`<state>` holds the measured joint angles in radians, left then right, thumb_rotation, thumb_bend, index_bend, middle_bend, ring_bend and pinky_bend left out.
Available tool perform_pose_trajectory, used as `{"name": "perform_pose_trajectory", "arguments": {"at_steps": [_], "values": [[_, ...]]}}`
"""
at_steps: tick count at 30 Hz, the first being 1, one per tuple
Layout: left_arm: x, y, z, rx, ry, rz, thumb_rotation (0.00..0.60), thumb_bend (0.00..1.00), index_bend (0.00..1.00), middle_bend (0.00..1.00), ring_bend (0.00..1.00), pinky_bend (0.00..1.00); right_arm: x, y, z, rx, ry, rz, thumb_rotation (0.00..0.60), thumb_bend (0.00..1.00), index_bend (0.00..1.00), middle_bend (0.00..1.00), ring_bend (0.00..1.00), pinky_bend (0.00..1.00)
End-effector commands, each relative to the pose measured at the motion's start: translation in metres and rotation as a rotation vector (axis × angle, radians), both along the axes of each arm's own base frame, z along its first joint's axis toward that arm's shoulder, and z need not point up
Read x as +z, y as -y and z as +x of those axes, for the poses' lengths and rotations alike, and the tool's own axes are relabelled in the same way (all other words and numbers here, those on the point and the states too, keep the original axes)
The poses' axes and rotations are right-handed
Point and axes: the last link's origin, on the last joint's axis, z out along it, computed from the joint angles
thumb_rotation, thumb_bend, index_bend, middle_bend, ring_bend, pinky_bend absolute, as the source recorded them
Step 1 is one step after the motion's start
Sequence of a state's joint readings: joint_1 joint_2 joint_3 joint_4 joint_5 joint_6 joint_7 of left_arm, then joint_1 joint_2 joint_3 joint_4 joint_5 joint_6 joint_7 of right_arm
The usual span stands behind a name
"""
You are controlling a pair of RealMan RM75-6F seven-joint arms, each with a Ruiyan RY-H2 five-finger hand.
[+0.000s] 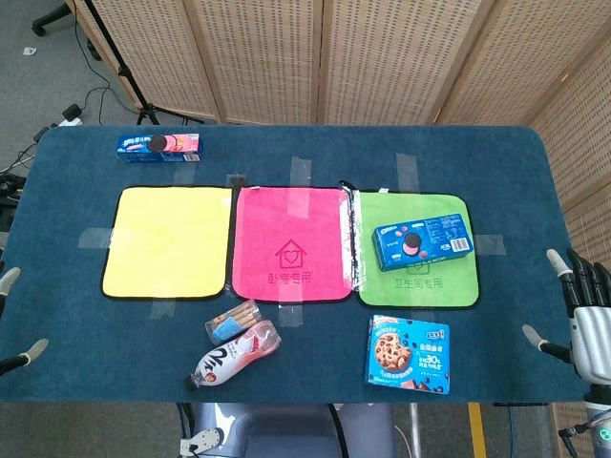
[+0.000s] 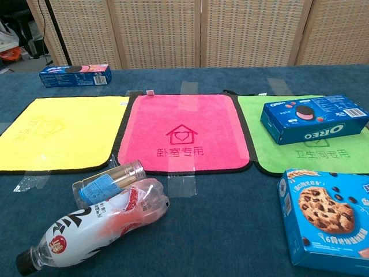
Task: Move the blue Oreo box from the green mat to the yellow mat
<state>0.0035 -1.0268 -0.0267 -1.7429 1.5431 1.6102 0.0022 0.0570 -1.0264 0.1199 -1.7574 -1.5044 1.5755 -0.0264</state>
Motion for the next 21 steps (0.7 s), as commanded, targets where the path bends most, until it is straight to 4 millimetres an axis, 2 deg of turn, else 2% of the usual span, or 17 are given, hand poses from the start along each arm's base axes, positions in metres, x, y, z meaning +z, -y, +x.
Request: {"name": "perform_pose_trajectory", "arguments": {"at_steps": [1, 9, 10, 12, 14, 16, 17, 18, 21], "values": [[0.0, 0.0, 0.0, 0.0, 0.002, -0.002, 0.6, 0.0, 0.0, 0.0, 0.0, 0.0, 0.0, 0.0, 0.0, -0.001, 0.003, 0.002, 0.6, 0.0, 0.0, 0.0, 0.0, 0.0], [0.001, 0.0, -0.001, 0.005, 0.008, -0.009, 0.6, 0.0, 0.0, 0.0, 0.0, 0.0, -0.003, 0.007, 0.0, 0.014, 0.085, 0.024, 0.6, 0.01, 0.0, 0.0, 0.0, 0.0], [0.0, 0.0, -0.001, 0.006, 0.008, -0.011, 0.6, 0.0, 0.0, 0.0, 0.0, 0.0, -0.003, 0.009, 0.001, 0.021, 0.109, 0.025, 0.6, 0.08, 0.0, 0.0, 0.0, 0.0], [0.0, -0.001, -0.002, 0.008, 0.008, -0.012, 0.6, 0.0, 0.0, 0.0, 0.0, 0.0, -0.004, 0.019, -0.001, 0.028, 0.185, 0.04, 0.6, 0.3, 0.0, 0.0, 0.0, 0.0], [0.0, -0.002, -0.002, 0.011, 0.003, -0.016, 0.6, 0.0, 0.0, 0.0, 0.0, 0.0, -0.008, 0.032, -0.004, 0.017, 0.262, 0.088, 0.6, 0.65, 0.0, 0.0, 0.0, 0.0], [-0.002, -0.004, -0.002, 0.013, -0.002, -0.022, 0.6, 0.0, 0.0, 0.0, 0.0, 0.0, -0.009, 0.051, -0.008, -0.005, 0.352, 0.147, 0.6, 0.88, 0.0, 0.0, 0.0, 0.0], [-0.003, -0.004, -0.001, 0.013, -0.004, -0.024, 0.6, 0.0, 0.0, 0.0, 0.0, 0.0, -0.009, 0.065, -0.01, -0.027, 0.415, 0.188, 0.6, 0.96, 0.0, 0.0, 0.0, 0.0], [-0.003, -0.005, -0.001, 0.013, -0.005, -0.025, 0.6, 0.0, 0.0, 0.0, 0.0, 0.0, -0.008, 0.074, -0.011, -0.042, 0.453, 0.21, 0.6, 0.99, 0.0, 0.0, 0.0, 0.0], [-0.003, -0.006, -0.001, 0.018, -0.004, -0.021, 0.6, 0.0, 0.0, 0.0, 0.0, 0.0, -0.005, 0.103, -0.017, -0.114, 0.562, 0.28, 0.6, 1.0, 0.01, 0.0, 0.0, 0.0]]}}
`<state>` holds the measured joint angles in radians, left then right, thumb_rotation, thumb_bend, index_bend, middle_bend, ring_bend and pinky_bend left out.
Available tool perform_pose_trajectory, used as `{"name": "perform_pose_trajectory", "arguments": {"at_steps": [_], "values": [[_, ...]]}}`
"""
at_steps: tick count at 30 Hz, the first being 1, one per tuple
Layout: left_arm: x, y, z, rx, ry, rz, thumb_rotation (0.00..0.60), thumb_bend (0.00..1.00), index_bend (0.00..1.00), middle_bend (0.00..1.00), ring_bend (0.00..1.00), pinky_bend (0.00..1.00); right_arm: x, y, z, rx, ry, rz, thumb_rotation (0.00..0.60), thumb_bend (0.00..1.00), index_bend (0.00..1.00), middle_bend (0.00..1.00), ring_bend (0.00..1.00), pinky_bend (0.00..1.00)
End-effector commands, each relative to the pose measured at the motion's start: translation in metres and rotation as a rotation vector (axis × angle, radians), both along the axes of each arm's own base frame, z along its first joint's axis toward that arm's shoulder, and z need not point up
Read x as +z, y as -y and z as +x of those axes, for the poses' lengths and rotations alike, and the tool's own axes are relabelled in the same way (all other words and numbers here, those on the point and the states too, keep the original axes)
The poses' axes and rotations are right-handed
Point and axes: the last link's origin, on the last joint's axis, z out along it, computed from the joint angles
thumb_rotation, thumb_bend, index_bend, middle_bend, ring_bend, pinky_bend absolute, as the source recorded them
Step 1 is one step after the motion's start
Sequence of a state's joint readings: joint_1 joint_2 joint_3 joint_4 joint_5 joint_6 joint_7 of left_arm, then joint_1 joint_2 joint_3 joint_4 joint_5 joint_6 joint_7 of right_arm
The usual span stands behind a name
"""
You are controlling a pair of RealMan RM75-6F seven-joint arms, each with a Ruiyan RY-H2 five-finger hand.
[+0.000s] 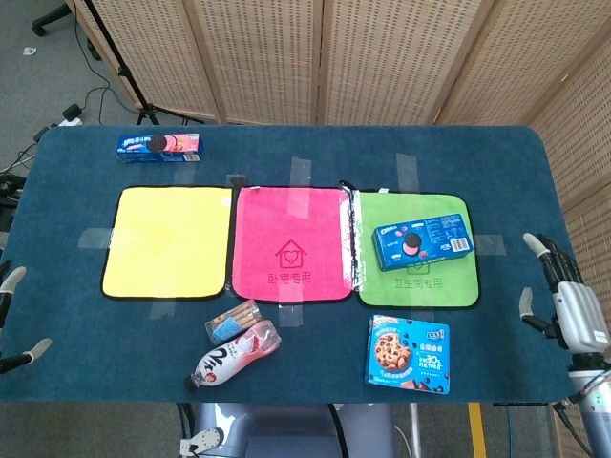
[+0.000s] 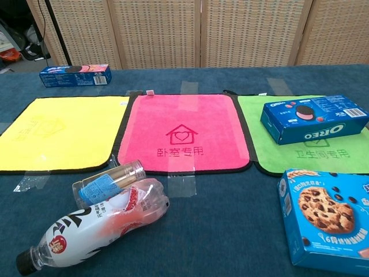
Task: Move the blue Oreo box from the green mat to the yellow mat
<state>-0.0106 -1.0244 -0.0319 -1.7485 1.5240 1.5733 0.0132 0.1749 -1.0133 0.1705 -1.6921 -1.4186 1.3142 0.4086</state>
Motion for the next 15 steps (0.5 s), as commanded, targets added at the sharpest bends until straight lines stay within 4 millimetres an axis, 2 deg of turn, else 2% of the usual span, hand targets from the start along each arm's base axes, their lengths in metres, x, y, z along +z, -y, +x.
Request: {"name": "perform_pose_trajectory", "arguments": {"at_steps": [1, 6, 9, 15], "values": [[0.0, -0.002, 0.0, 0.006, 0.002, 0.003, 0.6, 0.0, 0.0, 0.0, 0.0, 0.0, 0.008, 0.065, -0.011, -0.121, 0.204, 0.157, 0.6, 1.0, 0.02, 0.0, 0.0, 0.0], [0.0, -0.007, -0.002, 0.023, 0.007, -0.002, 0.6, 0.0, 0.0, 0.0, 0.0, 0.0, 0.004, 0.099, -0.021, -0.237, 0.29, 0.232, 0.6, 1.0, 0.06, 0.0, 0.0, 0.0], [0.001, -0.014, -0.004, 0.033, 0.007, -0.008, 0.6, 0.0, 0.0, 0.0, 0.0, 0.0, -0.007, 0.119, -0.03, -0.318, 0.334, 0.272, 0.6, 1.0, 0.07, 0.0, 0.0, 0.0], [0.0, -0.021, -0.006, 0.052, 0.015, -0.024, 0.6, 0.0, 0.0, 0.0, 0.0, 0.0, -0.02, 0.138, -0.039, -0.374, 0.363, 0.27, 0.6, 1.0, 0.08, 0.0, 0.0, 0.0]]}}
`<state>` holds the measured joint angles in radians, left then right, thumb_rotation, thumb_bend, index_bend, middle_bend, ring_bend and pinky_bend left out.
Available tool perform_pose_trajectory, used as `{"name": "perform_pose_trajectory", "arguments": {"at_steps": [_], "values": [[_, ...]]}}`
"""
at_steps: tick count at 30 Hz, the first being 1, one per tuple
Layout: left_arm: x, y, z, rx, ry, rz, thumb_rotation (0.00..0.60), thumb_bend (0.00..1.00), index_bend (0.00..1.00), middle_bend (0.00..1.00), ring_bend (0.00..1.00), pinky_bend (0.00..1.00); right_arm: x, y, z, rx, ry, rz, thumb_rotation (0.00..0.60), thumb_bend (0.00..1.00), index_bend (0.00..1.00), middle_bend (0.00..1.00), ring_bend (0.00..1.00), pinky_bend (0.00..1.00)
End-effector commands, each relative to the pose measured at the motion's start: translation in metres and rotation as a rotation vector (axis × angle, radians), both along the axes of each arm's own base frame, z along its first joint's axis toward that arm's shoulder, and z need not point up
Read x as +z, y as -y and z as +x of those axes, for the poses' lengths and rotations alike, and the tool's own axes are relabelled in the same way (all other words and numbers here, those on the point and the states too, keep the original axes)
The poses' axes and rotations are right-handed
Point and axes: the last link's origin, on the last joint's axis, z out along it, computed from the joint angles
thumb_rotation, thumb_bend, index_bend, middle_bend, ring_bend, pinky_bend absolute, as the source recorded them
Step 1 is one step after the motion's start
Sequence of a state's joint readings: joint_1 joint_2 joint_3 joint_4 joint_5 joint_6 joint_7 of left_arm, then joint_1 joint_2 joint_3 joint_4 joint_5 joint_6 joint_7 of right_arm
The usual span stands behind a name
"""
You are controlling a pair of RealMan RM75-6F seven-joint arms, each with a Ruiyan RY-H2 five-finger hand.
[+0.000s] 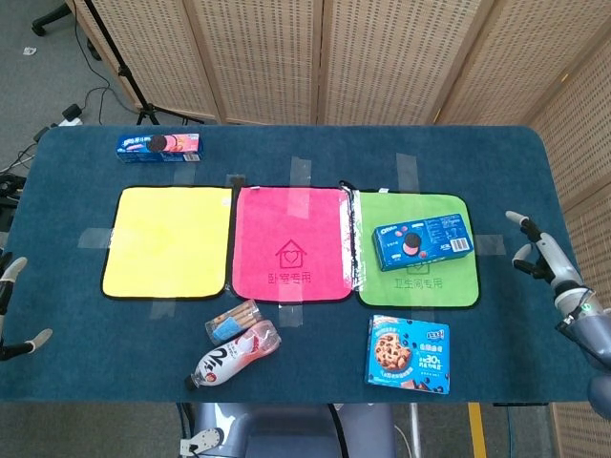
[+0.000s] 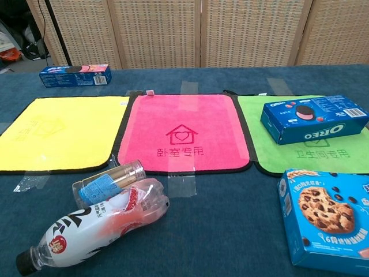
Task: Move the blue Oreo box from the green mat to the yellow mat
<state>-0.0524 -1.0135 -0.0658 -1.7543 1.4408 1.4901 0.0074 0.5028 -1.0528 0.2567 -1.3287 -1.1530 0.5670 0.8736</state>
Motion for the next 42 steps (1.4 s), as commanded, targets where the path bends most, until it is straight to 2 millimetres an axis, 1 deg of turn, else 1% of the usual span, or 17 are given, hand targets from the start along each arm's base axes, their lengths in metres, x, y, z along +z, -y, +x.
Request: {"name": "perform_pose_trajectory", "arguments": {"at_steps": [1, 6, 11, 16, 17, 23, 27, 33, 42], "values": [[0.0, -0.003, -0.001, 0.008, 0.007, -0.009, 0.6, 0.0, 0.0, 0.0, 0.0, 0.0, -0.011, 0.02, 0.001, -0.043, 0.05, -0.006, 0.6, 1.0, 0.08, 0.0, 0.0, 0.0], [0.001, -0.005, -0.002, 0.015, 0.015, -0.014, 0.6, 0.0, 0.0, 0.0, 0.0, 0.0, -0.019, 0.023, -0.003, -0.065, 0.051, 0.006, 0.6, 1.0, 0.09, 0.0, 0.0, 0.01], [0.003, -0.005, -0.003, 0.02, 0.026, -0.013, 0.6, 0.0, 0.0, 0.0, 0.0, 0.0, -0.036, 0.022, -0.002, -0.081, 0.063, 0.049, 0.6, 1.0, 0.09, 0.0, 0.0, 0.02], [0.005, -0.003, -0.003, 0.014, 0.038, -0.013, 0.6, 0.0, 0.0, 0.0, 0.0, 0.0, -0.058, 0.021, 0.006, -0.078, 0.072, 0.103, 0.6, 1.0, 0.1, 0.0, 0.0, 0.02], [0.009, -0.001, -0.003, 0.009, 0.052, 0.001, 0.6, 0.0, 0.0, 0.0, 0.0, 0.0, -0.068, 0.021, 0.008, -0.079, 0.071, 0.131, 0.6, 1.0, 0.1, 0.0, 0.0, 0.02], [0.013, 0.002, -0.004, 0.004, 0.068, 0.008, 0.6, 0.0, 0.0, 0.0, 0.0, 0.0, -0.078, 0.022, 0.019, -0.092, 0.123, 0.143, 0.6, 1.0, 0.1, 0.0, 0.0, 0.06], [0.014, 0.003, -0.005, 0.003, 0.074, 0.006, 0.6, 0.0, 0.0, 0.0, 0.0, 0.0, -0.083, 0.021, 0.032, -0.079, 0.157, 0.155, 0.6, 1.0, 0.1, 0.0, 0.0, 0.07], [0.016, 0.004, -0.005, -0.001, 0.084, 0.005, 0.6, 0.0, 0.0, 0.0, 0.0, 0.0, -0.095, 0.019, 0.061, -0.016, 0.19, 0.182, 0.6, 1.0, 0.1, 0.0, 0.0, 0.07], [0.018, 0.006, -0.008, 0.001, 0.096, 0.007, 0.6, 0.0, 0.0, 0.0, 0.0, 0.0, -0.124, 0.015, 0.1, 0.037, 0.236, 0.233, 0.6, 1.0, 0.11, 0.01, 0.0, 0.07]]}}
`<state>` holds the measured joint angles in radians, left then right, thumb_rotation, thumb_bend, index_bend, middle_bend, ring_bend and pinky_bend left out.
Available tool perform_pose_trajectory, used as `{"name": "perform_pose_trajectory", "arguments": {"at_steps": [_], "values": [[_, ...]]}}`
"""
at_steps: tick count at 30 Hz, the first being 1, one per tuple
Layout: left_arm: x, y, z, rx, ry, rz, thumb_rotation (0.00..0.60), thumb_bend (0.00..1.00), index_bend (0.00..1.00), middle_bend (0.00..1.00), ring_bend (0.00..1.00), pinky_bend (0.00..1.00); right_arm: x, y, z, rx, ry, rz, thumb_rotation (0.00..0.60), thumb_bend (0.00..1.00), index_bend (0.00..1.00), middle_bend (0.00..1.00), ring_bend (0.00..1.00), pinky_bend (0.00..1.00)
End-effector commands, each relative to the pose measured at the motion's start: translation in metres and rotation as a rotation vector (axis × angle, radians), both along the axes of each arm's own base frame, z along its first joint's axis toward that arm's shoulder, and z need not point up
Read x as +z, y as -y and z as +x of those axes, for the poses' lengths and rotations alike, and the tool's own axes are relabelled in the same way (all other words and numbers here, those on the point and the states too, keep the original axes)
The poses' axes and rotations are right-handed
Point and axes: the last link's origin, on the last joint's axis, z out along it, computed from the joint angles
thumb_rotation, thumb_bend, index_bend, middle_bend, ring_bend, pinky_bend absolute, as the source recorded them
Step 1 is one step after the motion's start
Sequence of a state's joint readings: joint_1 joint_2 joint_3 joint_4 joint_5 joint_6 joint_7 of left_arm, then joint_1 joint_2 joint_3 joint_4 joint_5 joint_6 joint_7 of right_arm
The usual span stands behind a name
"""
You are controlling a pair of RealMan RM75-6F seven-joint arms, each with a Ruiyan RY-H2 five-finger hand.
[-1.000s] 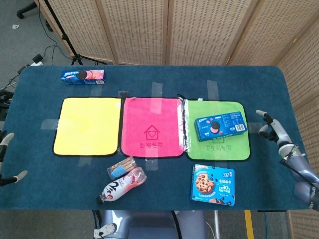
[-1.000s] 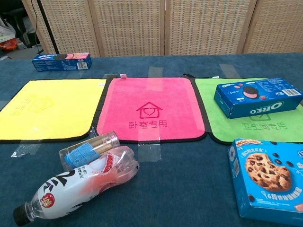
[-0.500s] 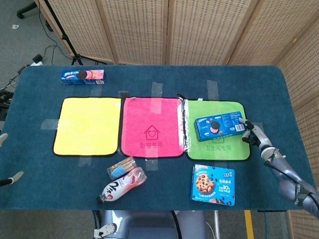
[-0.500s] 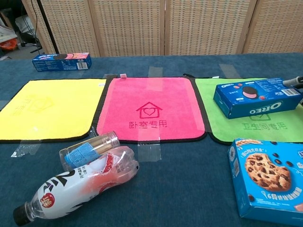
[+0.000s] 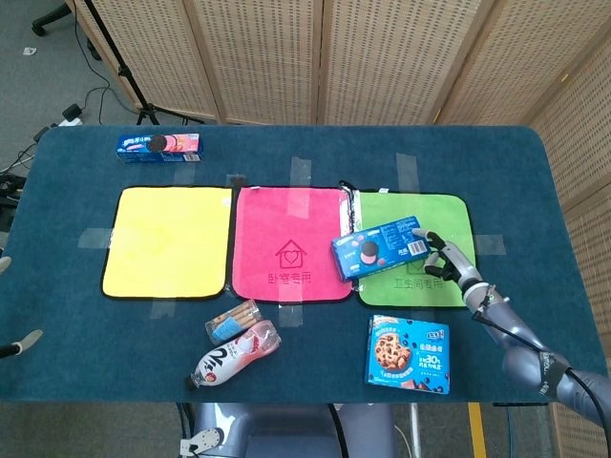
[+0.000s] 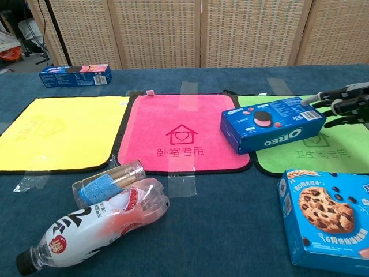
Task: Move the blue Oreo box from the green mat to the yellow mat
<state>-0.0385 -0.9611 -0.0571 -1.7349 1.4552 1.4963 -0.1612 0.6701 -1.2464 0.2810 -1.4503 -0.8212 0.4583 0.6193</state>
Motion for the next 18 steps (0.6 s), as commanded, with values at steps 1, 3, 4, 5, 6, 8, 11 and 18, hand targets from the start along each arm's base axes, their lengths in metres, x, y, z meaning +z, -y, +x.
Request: {"name": "perform_pose_trajectory", "arguments": {"at_steps": [1, 3, 4, 5, 6, 8, 11, 18], "values": [[0.0, 0.0, -0.001, 0.002, 0.002, 0.0, 0.6, 0.0, 0.0, 0.0, 0.0, 0.0, -0.013, -0.002, 0.017, 0.024, 0.024, 0.021, 0.6, 1.0, 0.11, 0.01, 0.0, 0.07], [0.001, 0.0, -0.001, 0.003, 0.004, 0.002, 0.6, 0.0, 0.0, 0.0, 0.0, 0.0, -0.02, -0.004, 0.026, 0.032, 0.04, 0.032, 0.6, 1.0, 0.11, 0.01, 0.0, 0.07], [0.001, 0.0, -0.001, 0.003, 0.005, 0.003, 0.6, 0.0, 0.0, 0.0, 0.0, 0.0, -0.023, -0.004, 0.029, 0.034, 0.045, 0.035, 0.6, 1.0, 0.11, 0.01, 0.0, 0.07], [0.001, 0.0, -0.002, 0.003, 0.006, 0.003, 0.6, 0.0, 0.0, 0.0, 0.0, 0.0, -0.027, -0.005, 0.035, 0.039, 0.055, 0.041, 0.6, 1.0, 0.11, 0.01, 0.0, 0.07], [0.002, 0.0, -0.002, 0.003, 0.007, 0.002, 0.6, 0.0, 0.0, 0.0, 0.0, 0.0, -0.031, -0.006, 0.041, 0.045, 0.062, 0.046, 0.6, 1.0, 0.11, 0.01, 0.0, 0.07], [0.002, 0.0, -0.002, 0.003, 0.008, 0.002, 0.6, 0.0, 0.0, 0.0, 0.0, 0.0, -0.038, -0.007, 0.051, 0.058, 0.07, 0.054, 0.6, 1.0, 0.11, 0.01, 0.0, 0.07], [0.002, 0.0, -0.002, 0.002, 0.01, 0.002, 0.6, 0.0, 0.0, 0.0, 0.0, 0.0, -0.048, -0.01, 0.067, 0.089, 0.073, 0.066, 0.6, 1.0, 0.11, 0.01, 0.0, 0.07], [0.005, 0.0, -0.003, 0.004, 0.021, 0.006, 0.6, 0.0, 0.0, 0.0, 0.0, 0.0, -0.064, -0.01, 0.105, 0.149, 0.062, 0.07, 0.6, 1.0, 0.11, 0.01, 0.0, 0.07]]}}
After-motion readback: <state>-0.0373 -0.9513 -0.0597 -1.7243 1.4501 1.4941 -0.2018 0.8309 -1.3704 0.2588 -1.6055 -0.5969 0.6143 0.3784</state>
